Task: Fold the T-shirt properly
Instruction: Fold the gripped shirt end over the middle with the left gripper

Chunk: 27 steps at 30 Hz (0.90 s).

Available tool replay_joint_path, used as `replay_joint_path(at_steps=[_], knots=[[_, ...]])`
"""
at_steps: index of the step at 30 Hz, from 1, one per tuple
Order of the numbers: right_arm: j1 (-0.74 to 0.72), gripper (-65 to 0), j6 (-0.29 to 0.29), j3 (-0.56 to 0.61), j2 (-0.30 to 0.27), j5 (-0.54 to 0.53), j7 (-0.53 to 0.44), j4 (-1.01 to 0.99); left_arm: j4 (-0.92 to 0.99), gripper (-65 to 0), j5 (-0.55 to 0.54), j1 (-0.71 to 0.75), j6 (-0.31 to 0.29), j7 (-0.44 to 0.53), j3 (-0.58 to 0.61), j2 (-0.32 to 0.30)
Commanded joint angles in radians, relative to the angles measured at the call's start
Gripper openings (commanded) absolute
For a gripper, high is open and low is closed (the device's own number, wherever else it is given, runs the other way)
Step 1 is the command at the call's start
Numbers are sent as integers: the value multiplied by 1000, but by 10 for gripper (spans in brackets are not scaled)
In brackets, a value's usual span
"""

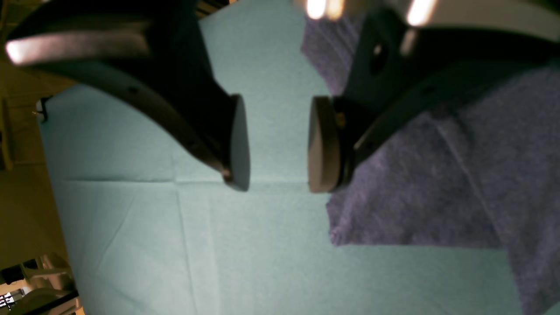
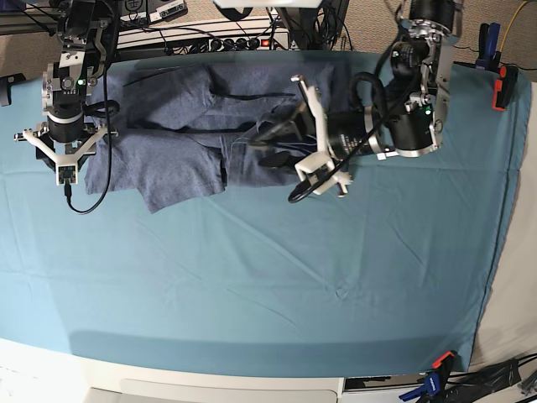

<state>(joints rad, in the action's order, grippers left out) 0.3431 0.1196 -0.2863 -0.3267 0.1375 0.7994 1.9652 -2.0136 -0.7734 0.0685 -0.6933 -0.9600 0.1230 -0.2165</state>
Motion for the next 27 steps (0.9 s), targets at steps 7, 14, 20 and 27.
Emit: replay_joint_path(at_steps=[7,14,20,27], knots=[[-8,-415,-13,-8,-14,-7,-26,18,-16,-650,306,-14,151,125,-4,-51],[-8,-415,-13,-8,-14,-18,-31,18,-16,-650,488,-12,287,119,-3,-61],[-8,-415,-13,-8,-14,-18,-31,18,-15,-650,570,32,294,118,-3,-61],[-8,-415,-13,-8,-14,-18,-38,18,-14,-650,571,116,320,116,-3,-61]])
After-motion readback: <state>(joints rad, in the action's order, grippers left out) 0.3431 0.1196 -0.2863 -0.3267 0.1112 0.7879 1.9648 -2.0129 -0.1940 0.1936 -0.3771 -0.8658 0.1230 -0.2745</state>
